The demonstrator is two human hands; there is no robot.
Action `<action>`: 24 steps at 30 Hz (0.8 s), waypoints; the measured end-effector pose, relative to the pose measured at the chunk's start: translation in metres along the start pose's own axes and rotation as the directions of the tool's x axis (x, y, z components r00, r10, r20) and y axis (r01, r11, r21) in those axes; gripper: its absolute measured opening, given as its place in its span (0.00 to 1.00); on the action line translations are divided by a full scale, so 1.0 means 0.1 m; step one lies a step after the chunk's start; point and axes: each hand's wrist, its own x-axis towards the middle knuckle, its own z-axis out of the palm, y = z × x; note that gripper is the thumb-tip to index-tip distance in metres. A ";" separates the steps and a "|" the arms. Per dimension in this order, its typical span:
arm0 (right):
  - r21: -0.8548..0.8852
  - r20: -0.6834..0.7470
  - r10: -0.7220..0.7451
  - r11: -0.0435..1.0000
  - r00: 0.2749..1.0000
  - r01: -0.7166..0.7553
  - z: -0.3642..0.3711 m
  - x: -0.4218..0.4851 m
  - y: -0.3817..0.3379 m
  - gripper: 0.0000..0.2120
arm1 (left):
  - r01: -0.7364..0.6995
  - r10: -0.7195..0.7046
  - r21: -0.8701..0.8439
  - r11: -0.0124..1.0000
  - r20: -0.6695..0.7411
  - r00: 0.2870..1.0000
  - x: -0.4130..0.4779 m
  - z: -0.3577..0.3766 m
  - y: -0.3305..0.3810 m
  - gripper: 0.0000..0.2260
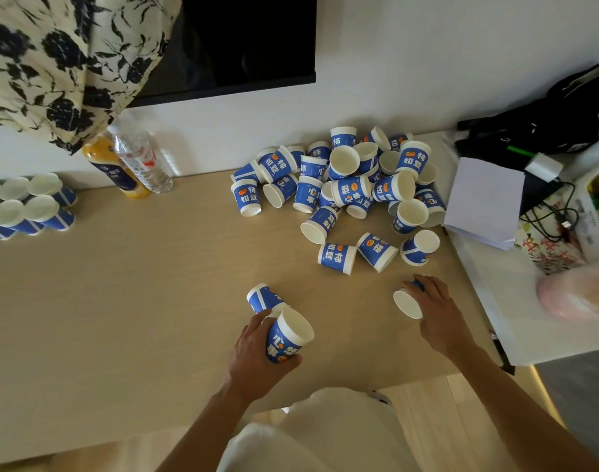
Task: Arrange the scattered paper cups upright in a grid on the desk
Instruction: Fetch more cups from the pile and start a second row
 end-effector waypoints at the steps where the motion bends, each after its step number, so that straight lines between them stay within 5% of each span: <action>1: -0.011 -0.003 -0.003 1.000 1.000 0.003 0.00 0.01 0.01 0.44 | -0.004 0.004 -0.007 1.000 -0.001 1.000 0.00 0.00 0.00 0.37; 11: -0.058 -0.105 -0.078 0.996 0.991 0.072 -0.10 0.08 -0.02 0.41 | -0.017 0.011 -0.064 0.998 -0.095 0.995 -0.03 -0.07 0.04 0.30; 18: 0.287 -0.231 0.017 0.957 0.973 0.051 -0.22 0.05 -0.43 0.38 | 0.041 -0.083 -0.184 0.982 -0.227 0.970 -0.05 -0.17 0.05 0.24; 24: 0.635 -0.185 0.146 0.773 0.972 0.004 -0.28 0.03 -1.11 0.32 | 0.035 -0.140 -0.312 0.950 -0.323 0.936 -0.16 -0.39 0.12 0.19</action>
